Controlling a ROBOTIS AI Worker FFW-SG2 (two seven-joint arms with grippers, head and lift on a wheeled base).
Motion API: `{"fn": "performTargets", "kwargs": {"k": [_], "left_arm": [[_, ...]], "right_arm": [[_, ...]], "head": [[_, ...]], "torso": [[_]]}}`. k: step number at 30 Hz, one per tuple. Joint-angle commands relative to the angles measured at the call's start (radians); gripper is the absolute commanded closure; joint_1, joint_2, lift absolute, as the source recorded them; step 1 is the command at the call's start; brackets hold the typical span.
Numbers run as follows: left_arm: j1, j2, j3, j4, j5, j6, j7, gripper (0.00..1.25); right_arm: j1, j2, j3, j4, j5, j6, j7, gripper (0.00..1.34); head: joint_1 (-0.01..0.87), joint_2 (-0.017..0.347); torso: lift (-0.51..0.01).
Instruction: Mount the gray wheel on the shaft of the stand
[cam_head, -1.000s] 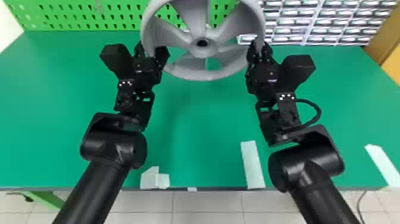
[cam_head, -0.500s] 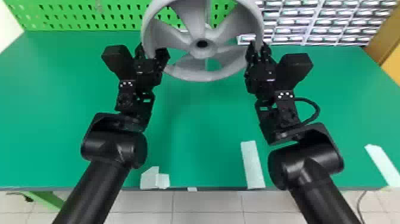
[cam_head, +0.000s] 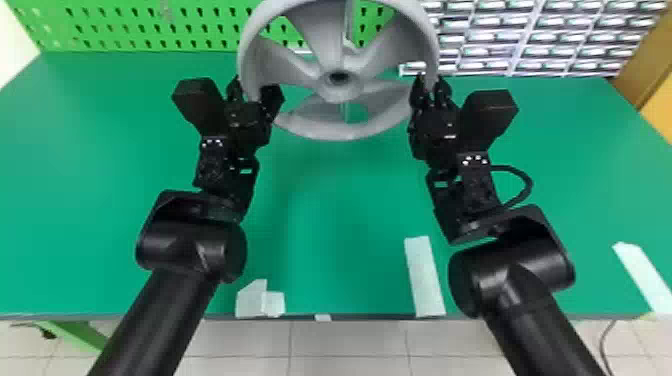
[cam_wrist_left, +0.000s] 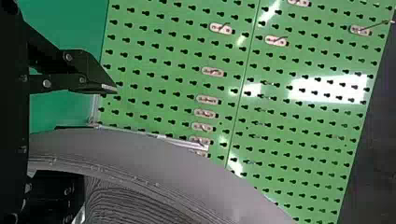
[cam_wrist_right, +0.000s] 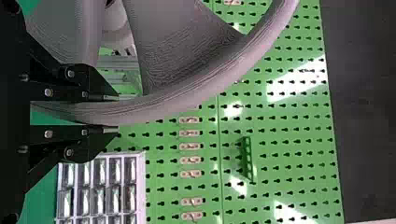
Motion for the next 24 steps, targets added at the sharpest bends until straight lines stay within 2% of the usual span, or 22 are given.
{"fn": "performTargets", "kwargs": {"k": [1,24], "left_arm": [[-0.007,-0.001,0.002,0.008,-0.004,0.0,0.0,0.84],[-0.036,-0.006,-0.003,0.049,-0.01,-0.006,-0.001,0.84]], "right_arm": [[-0.004,0.0,-0.001,0.005,0.0,0.0,0.0,1.17],[-0.018,-0.001,-0.007,0.023,0.007,0.002,0.0,1.17]], "head": [[0.865,0.052],[0.865,0.052]], "torso": [[-0.101],[-0.101]]}}
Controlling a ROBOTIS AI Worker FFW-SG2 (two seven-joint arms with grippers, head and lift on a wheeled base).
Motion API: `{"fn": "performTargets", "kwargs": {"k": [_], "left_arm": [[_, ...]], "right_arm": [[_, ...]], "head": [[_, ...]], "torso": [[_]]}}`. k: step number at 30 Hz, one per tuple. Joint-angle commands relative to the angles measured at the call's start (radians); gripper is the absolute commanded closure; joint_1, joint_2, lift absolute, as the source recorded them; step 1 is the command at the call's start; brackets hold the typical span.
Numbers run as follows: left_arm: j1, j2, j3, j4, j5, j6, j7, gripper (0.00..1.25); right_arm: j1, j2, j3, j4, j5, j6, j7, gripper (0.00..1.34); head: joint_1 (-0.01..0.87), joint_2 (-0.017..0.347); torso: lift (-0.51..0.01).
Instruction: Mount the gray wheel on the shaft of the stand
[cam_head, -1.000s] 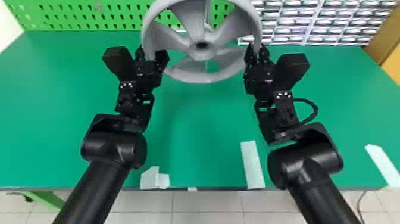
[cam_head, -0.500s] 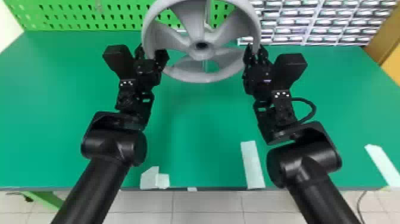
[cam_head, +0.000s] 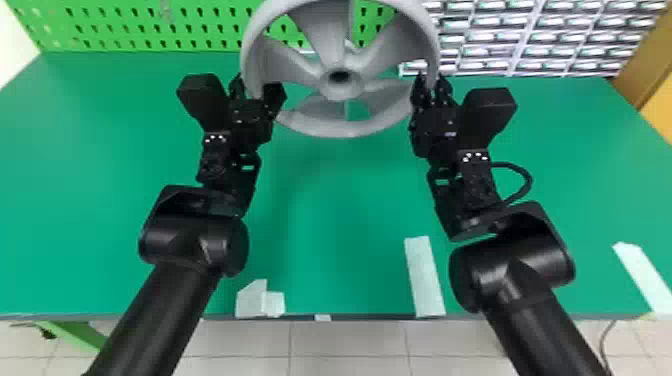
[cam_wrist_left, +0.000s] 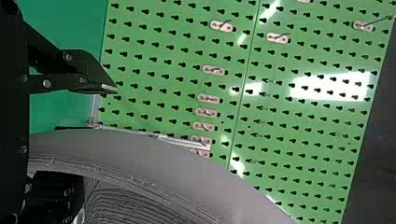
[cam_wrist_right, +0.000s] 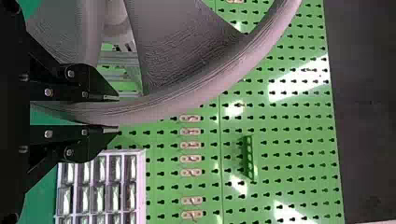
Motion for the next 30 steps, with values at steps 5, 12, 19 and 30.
{"fn": "performTargets", "kwargs": {"k": [5,12,19,30], "left_arm": [[-0.015,-0.001,0.001,0.021,-0.005,-0.004,0.0,0.84],[-0.02,-0.003,0.005,0.032,-0.008,-0.006,0.0,0.84],[-0.02,-0.003,0.01,0.038,-0.008,-0.004,0.0,0.84],[-0.017,-0.003,0.019,0.038,-0.009,0.033,0.0,0.83]], "right_arm": [[-0.005,0.001,0.0,0.008,0.001,0.0,0.0,1.17],[-0.007,-0.001,0.001,0.009,0.001,0.014,0.0,1.17],[-0.008,-0.001,0.001,0.011,-0.001,0.034,0.0,1.17],[-0.011,0.001,0.0,0.008,-0.008,0.077,0.0,1.17]], "head": [[0.865,0.052],[0.865,0.052],[0.865,0.052],[0.865,0.052]], "torso": [[-0.101],[-0.101],[-0.101],[-0.101]]}}
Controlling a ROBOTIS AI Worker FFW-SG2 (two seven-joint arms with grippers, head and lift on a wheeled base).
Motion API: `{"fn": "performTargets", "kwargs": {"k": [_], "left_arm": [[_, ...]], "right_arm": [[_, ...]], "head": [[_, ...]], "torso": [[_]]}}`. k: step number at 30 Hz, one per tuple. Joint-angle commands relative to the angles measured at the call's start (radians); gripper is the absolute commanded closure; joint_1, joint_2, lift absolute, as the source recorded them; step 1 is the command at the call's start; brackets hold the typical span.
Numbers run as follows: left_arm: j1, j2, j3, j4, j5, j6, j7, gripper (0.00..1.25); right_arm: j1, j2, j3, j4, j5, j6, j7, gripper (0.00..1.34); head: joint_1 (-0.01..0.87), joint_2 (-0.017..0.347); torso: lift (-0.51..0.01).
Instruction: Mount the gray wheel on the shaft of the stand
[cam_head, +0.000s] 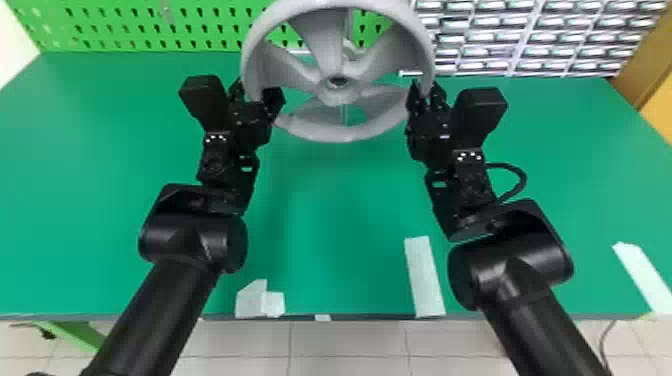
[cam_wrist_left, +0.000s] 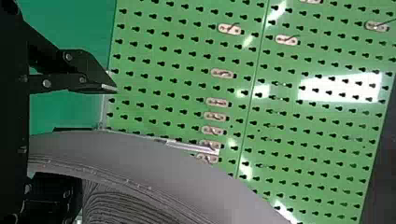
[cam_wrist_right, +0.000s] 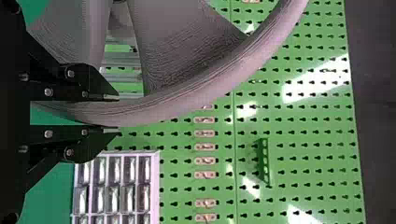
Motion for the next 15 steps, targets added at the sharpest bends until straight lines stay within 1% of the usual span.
{"fn": "performTargets", "kwargs": {"k": [1,15], "left_arm": [[0.001,0.0,0.004,0.0,-0.007,0.009,0.001,0.83],[-0.021,0.0,0.002,-0.002,0.002,0.036,-0.001,0.83]], "right_arm": [[-0.001,0.001,-0.001,-0.003,-0.003,0.013,0.0,1.17],[-0.012,0.003,-0.011,-0.032,-0.009,0.074,0.0,1.17]], "head": [[0.865,0.052],[0.865,0.052]], "torso": [[-0.101],[-0.101]]}}
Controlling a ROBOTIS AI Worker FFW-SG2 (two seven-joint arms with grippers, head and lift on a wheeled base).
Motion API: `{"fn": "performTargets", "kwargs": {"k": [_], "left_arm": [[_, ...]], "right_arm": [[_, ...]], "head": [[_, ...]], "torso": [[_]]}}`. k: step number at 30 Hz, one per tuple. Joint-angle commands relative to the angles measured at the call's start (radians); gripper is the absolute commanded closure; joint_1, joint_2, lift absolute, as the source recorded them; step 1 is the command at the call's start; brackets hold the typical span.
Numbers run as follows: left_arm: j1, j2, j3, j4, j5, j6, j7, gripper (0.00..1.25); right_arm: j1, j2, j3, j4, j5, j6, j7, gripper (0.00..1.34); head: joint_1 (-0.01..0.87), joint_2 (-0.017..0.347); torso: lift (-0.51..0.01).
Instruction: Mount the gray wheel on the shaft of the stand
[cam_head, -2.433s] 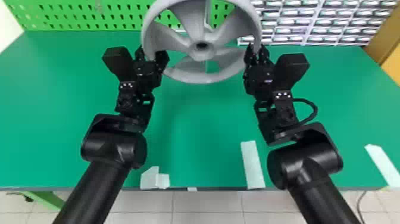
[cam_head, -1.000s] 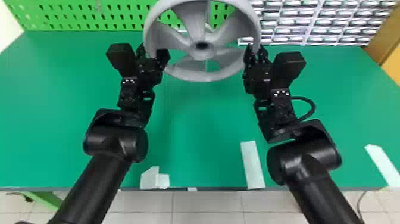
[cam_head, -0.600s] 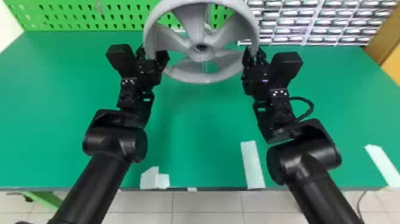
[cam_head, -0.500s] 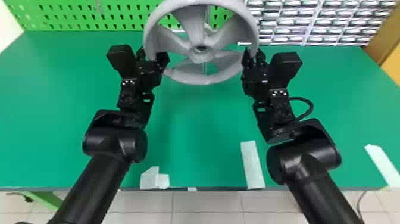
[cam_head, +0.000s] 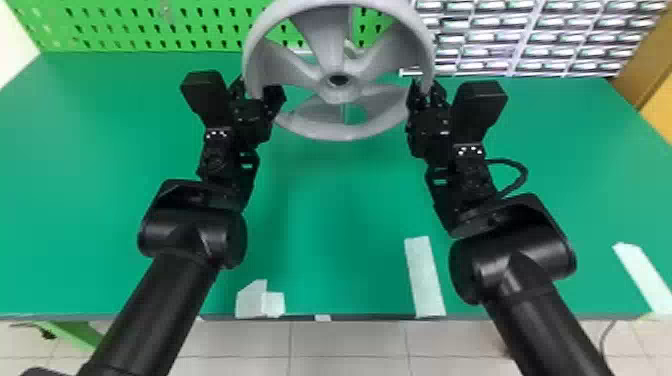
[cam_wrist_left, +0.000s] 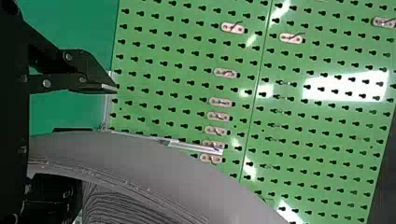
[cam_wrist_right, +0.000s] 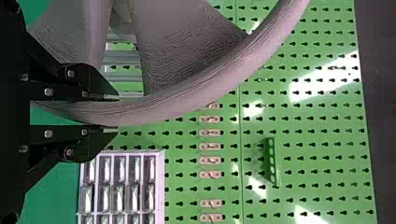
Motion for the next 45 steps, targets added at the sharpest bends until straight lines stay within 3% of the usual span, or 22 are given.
{"fn": "performTargets", "kwargs": {"k": [1,45], "left_arm": [[-0.008,0.0,-0.003,-0.002,0.003,0.011,0.0,0.83],[-0.033,0.0,0.022,0.006,-0.002,0.1,0.0,0.83]], "right_arm": [[-0.004,0.001,-0.002,-0.012,-0.001,0.025,0.0,1.17],[-0.032,0.006,-0.019,-0.014,0.004,0.148,0.0,1.17]], "head": [[0.865,0.052],[0.865,0.052]], "torso": [[-0.101],[-0.101]]}}
